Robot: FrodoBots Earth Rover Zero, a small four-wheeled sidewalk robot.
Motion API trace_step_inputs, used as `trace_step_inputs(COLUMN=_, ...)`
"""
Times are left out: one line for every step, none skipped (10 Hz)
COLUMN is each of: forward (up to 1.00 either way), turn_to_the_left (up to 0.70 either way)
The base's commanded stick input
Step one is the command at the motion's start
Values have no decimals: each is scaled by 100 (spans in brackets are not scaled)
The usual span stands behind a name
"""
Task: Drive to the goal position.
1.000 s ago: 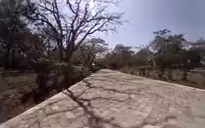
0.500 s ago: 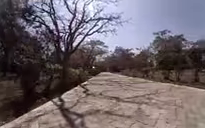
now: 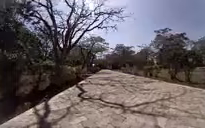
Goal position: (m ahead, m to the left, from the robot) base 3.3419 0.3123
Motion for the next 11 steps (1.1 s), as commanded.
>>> trace_step_inputs(forward=100, turn_to_the_left=0)
trace_step_inputs(forward=100, turn_to_the_left=0)
trace_step_inputs(forward=100, turn_to_the_left=0)
trace_step_inputs(forward=100, turn_to_the_left=0)
trace_step_inputs(forward=100, turn_to_the_left=0)
trace_step_inputs(forward=100, turn_to_the_left=0)
trace_step_inputs(forward=100, turn_to_the_left=0)
trace_step_inputs(forward=100, turn_to_the_left=0)
trace_step_inputs(forward=100, turn_to_the_left=0)
trace_step_inputs(forward=100, turn_to_the_left=0)
trace_step_inputs(forward=100, turn_to_the_left=0)
